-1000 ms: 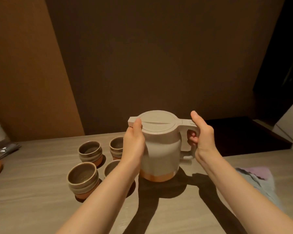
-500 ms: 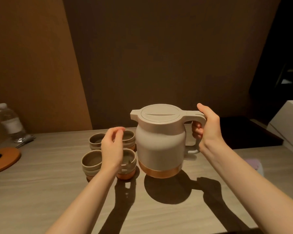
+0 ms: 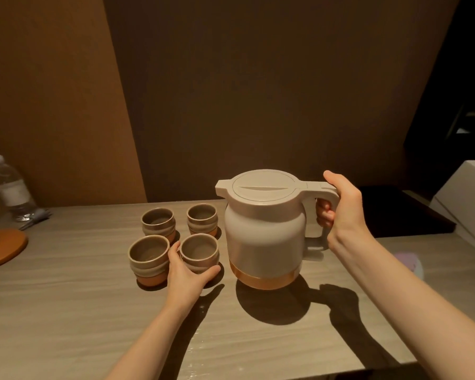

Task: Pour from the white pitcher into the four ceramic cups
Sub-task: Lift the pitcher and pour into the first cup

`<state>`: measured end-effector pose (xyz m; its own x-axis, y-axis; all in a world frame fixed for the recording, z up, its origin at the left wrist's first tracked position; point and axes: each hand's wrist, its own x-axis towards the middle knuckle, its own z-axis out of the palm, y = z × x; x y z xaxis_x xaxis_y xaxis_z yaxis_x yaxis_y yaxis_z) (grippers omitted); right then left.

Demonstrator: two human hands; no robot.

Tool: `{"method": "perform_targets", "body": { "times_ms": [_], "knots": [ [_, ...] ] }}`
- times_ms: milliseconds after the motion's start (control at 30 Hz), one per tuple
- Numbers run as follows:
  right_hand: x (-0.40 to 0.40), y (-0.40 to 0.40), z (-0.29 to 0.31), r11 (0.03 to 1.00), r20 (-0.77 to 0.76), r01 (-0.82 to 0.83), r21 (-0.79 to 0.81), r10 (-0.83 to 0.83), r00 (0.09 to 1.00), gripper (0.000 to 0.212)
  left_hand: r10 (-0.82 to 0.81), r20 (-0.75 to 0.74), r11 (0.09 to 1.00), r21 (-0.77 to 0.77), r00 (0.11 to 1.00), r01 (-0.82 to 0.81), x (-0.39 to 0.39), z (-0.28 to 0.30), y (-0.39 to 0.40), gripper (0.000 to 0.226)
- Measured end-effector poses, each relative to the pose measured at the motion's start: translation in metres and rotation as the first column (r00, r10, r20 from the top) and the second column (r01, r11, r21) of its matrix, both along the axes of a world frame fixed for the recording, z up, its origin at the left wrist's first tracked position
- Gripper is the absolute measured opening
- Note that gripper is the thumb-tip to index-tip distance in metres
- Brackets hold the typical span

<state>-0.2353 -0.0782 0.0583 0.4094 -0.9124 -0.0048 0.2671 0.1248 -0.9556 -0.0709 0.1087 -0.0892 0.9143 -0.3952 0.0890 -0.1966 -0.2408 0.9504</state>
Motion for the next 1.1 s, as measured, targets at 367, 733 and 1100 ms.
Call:
{"method": "perform_targets", "body": {
  "times_ms": [367, 733, 1100],
  "knots": [
    [0.001, 0.005, -0.010, 1.000, -0.002, -0.012, 0.013, 0.012, 1.000, 0.038, 0.049, -0.026, 0.998, -0.038, 0.998, -0.050, 0.009, -0.008, -0.011, 0.105],
    [-0.003, 0.013, -0.006, 1.000, -0.021, 0.002, -0.020, -0.003, 1.000, 0.037, 0.005, 0.051, 0.995, -0.100, 0.999, 0.000, 0.012, 0.037, 0.013, 0.106],
    [-0.004, 0.025, -0.005, 0.999, -0.064, -0.021, -0.048, 0.018, 0.998, 0.037, -0.034, 0.406, 0.998, 0.054, 0.913, 0.013, 0.019, 0.075, 0.037, 0.095]
  ]
}}
